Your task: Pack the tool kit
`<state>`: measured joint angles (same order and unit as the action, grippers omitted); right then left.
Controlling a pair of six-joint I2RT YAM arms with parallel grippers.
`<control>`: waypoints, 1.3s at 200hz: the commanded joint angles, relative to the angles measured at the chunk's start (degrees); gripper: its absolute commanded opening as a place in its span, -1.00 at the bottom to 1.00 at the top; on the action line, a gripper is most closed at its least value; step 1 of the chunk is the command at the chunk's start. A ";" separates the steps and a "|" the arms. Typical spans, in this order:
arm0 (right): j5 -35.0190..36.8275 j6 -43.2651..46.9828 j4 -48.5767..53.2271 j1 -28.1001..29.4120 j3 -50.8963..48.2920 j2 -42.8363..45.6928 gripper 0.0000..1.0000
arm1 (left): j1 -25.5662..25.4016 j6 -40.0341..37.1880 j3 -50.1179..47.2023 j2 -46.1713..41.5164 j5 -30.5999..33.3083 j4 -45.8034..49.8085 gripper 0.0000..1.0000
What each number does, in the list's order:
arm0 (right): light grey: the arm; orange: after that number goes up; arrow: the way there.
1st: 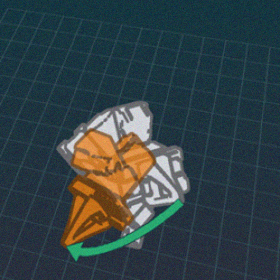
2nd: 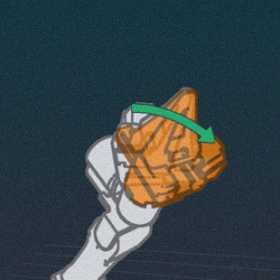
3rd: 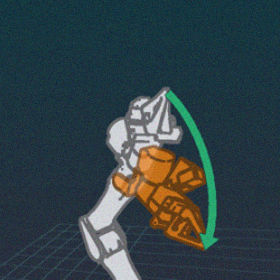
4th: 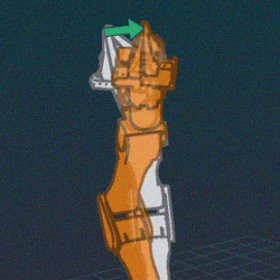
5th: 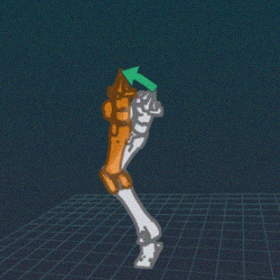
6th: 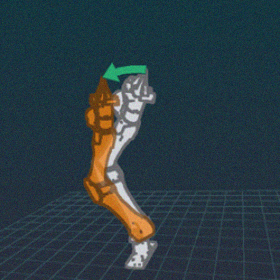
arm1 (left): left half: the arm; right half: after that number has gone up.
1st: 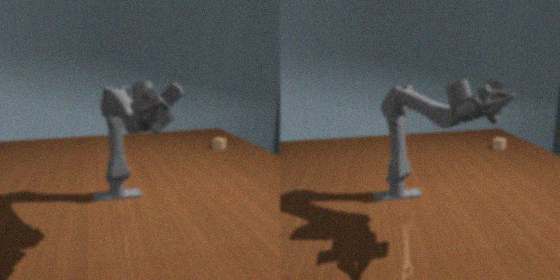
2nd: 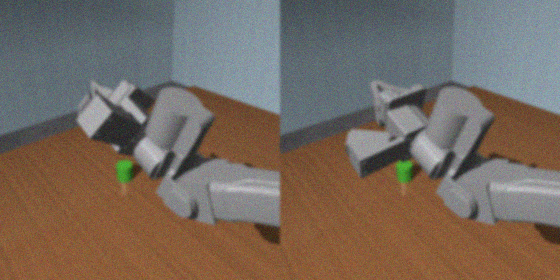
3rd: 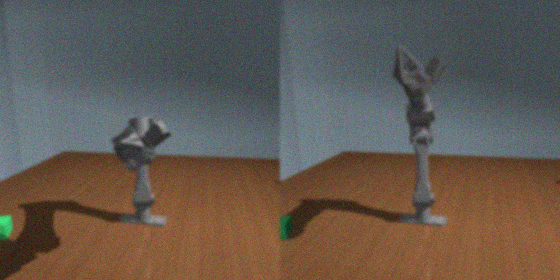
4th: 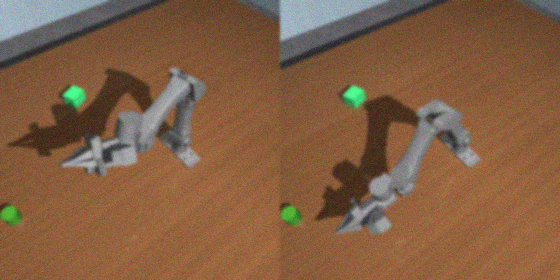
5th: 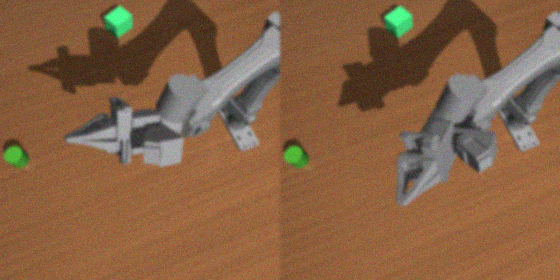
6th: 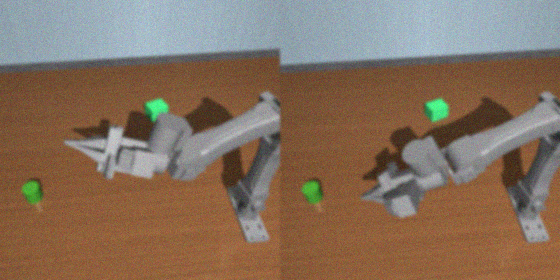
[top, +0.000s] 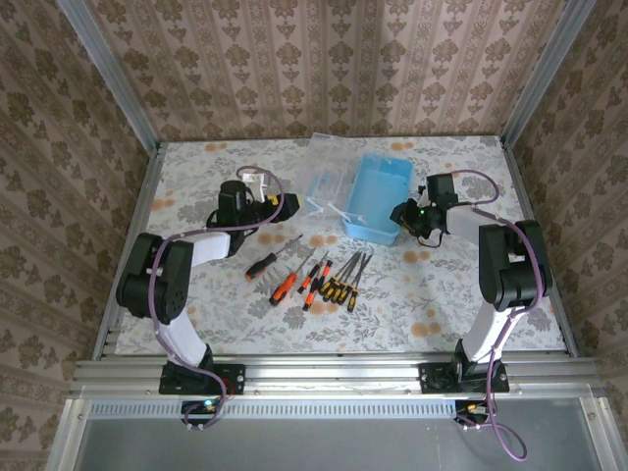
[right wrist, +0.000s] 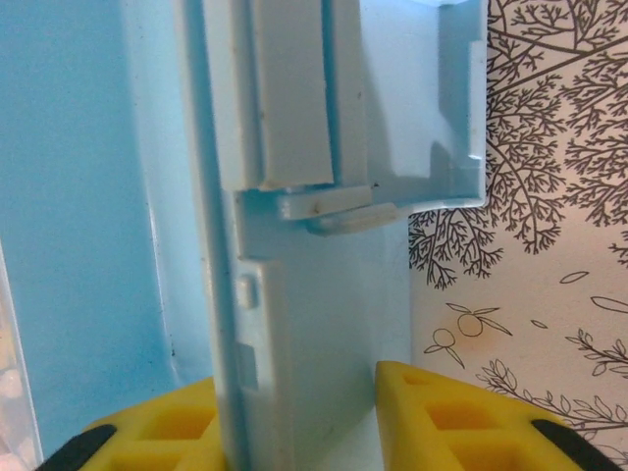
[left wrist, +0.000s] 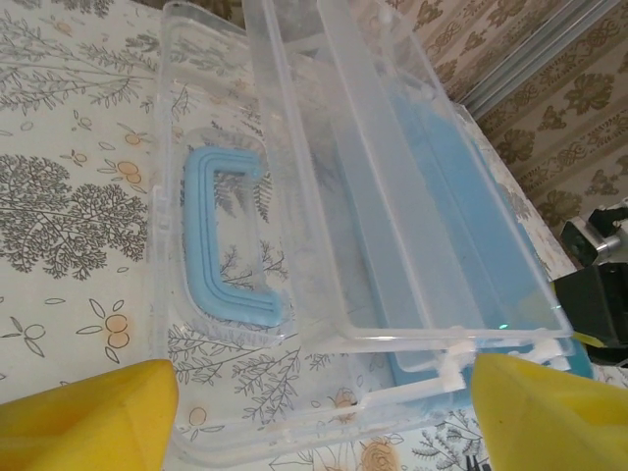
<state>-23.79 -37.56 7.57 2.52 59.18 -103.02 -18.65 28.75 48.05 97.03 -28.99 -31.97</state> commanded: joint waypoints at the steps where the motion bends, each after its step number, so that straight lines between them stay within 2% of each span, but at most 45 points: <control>1: 2.29 0.55 4.25 -0.04 2.39 2.24 -0.16 | 0.46 -0.73 1.77 -8.52 4.07 7.05 0.61; 25: 4.48 2.21 8.29 -0.15 4.74 5.29 0.08 | 0.24 -0.90 5.30 -16.77 13.02 20.37 0.71; 58: 7.32 3.89 13.04 -0.13 7.43 9.08 0.21 | 0.76 0.52 15.21 -22.33 25.13 42.41 0.76; 94: 11.99 3.64 17.78 1.35 7.01 15.32 0.23 | 3.53 -0.61 25.20 -23.64 26.11 58.37 0.77; 120: 19.99 2.27 21.94 6.64 5.62 21.77 0.21 | 6.56 -4.36 26.65 -24.61 27.80 62.37 0.77; 147: 28.02 -2.04 23.67 13.31 2.78 28.03 0.18 | 9.60 -3.75 19.36 -27.83 30.82 57.56 0.78; 160: 31.44 -5.02 24.76 17.82 1.25 30.08 0.13 | 11.30 -1.80 15.05 -29.12 29.81 54.22 0.79; 174: 34.90 -8.09 23.83 24.53 -0.01 30.92 0.10 | 12.78 -1.26 14.94 -29.20 28.98 54.30 0.79; 199: 39.32 -13.28 23.45 37.76 1.72 25.93 0.02 | 13.38 -1.71 16.22 -29.72 31.92 56.54 0.78; 222: 41.42 -15.39 22.79 48.33 8.83 14.44 -0.02 | 13.48 -2.53 14.65 -31.23 35.31 55.67 0.78; 238: 42.54 -16.52 25.80 53.21 15.87 5.74 0.02 | 13.43 -2.84 14.27 -31.77 36.61 55.54 0.78; 260: 44.86 -20.11 28.62 56.75 23.37 -3.33 0.11 | 13.30 -3.29 14.20 -32.06 37.61 55.70 0.78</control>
<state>14.85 -51.64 30.65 56.25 76.09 -100.03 -5.52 26.76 62.96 66.17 5.54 24.12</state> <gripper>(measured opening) 0.534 0.891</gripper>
